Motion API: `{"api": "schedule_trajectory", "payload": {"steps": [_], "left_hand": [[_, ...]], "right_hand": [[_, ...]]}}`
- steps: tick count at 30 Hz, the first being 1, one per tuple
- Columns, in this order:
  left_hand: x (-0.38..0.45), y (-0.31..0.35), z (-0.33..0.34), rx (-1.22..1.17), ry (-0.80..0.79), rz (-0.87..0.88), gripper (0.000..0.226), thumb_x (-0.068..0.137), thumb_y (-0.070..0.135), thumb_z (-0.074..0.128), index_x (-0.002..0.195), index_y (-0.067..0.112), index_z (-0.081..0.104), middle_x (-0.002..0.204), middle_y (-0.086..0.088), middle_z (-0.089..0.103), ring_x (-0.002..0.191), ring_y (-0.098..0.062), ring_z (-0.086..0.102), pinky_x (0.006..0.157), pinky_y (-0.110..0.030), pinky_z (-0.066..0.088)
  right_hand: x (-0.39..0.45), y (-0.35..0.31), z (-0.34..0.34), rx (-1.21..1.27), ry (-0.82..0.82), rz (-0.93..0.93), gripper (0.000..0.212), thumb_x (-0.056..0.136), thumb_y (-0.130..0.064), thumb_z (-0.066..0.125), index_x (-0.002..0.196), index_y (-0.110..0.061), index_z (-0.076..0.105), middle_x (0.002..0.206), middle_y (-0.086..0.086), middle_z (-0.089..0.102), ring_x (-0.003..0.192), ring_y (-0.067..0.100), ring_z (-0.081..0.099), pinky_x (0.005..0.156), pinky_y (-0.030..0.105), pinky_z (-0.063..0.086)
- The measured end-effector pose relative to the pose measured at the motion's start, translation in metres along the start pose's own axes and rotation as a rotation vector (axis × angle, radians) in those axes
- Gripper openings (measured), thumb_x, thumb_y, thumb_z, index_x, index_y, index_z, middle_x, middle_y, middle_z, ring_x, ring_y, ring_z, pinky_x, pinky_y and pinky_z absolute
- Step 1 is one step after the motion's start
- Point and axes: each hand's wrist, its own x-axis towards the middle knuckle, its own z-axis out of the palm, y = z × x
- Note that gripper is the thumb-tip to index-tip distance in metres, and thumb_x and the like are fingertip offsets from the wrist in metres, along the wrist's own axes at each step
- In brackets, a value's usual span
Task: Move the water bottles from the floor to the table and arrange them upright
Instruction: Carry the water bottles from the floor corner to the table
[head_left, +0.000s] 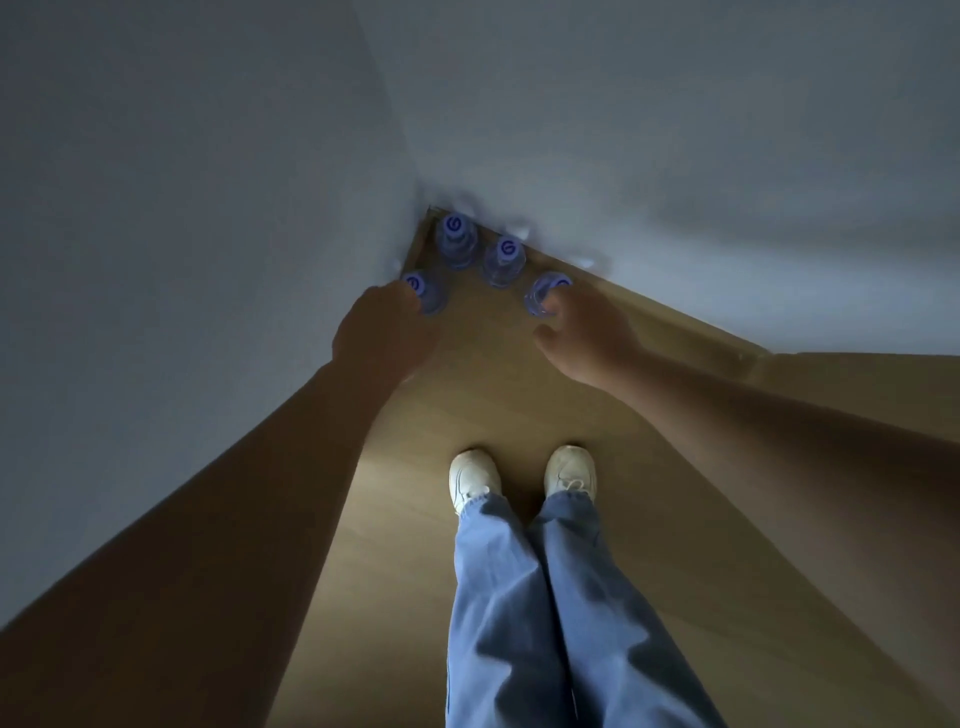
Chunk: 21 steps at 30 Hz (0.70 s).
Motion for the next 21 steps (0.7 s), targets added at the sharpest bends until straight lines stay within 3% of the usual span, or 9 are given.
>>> {"api": "schedule_trajectory", "payload": {"steps": [3,8,13,18,21], "left_hand": [[0.028,-0.010,0.028,0.030,-0.022,-0.025,0.037,0.087,0.022,0.050,0.121,0.007,0.049,0.121,-0.017,0.054,0.111,-0.033,0.053,0.091,-0.036,0.042],[0.063,-0.026,0.066,-0.034,-0.012,-0.105,0.047,0.090,0.025,0.052,0.131,0.006,0.039,0.127,-0.021,0.044,0.114,-0.035,0.050,0.093,-0.037,0.041],[0.097,-0.029,0.083,-0.061,0.042,-0.053,0.040,0.089,0.016,0.053,0.124,0.000,0.044,0.120,-0.025,0.050,0.108,-0.039,0.051,0.090,-0.039,0.041],[0.119,-0.030,0.102,-0.066,0.049,-0.060,0.044,0.088,0.018,0.055,0.127,0.002,0.041,0.121,-0.026,0.045,0.107,-0.041,0.051,0.093,-0.047,0.045],[0.135,-0.034,0.111,-0.043,0.042,-0.020,0.047,0.088,0.018,0.055,0.129,-0.001,0.040,0.123,-0.028,0.044,0.110,-0.043,0.049,0.093,-0.048,0.043]], "right_hand": [[0.027,0.017,0.014,-0.022,0.035,0.008,0.033,0.086,-0.022,0.055,0.114,-0.005,0.054,0.125,0.016,0.047,0.112,0.032,0.048,0.081,0.031,0.037],[0.064,0.033,0.033,0.001,0.104,0.054,0.027,0.086,-0.018,0.057,0.111,-0.006,0.054,0.117,0.015,0.045,0.109,0.032,0.045,0.078,0.032,0.036],[0.092,0.035,0.052,-0.175,0.042,-0.068,0.039,0.089,-0.020,0.056,0.124,-0.005,0.047,0.129,0.017,0.041,0.120,0.033,0.038,0.096,0.038,0.036],[0.111,0.040,0.067,-0.262,0.037,0.038,0.041,0.089,-0.012,0.053,0.128,-0.007,0.043,0.131,0.014,0.036,0.122,0.035,0.036,0.093,0.039,0.040],[0.124,0.045,0.069,-0.321,0.019,0.035,0.040,0.087,-0.005,0.056,0.126,-0.005,0.045,0.127,0.016,0.041,0.116,0.035,0.045,0.090,0.036,0.042]]}}
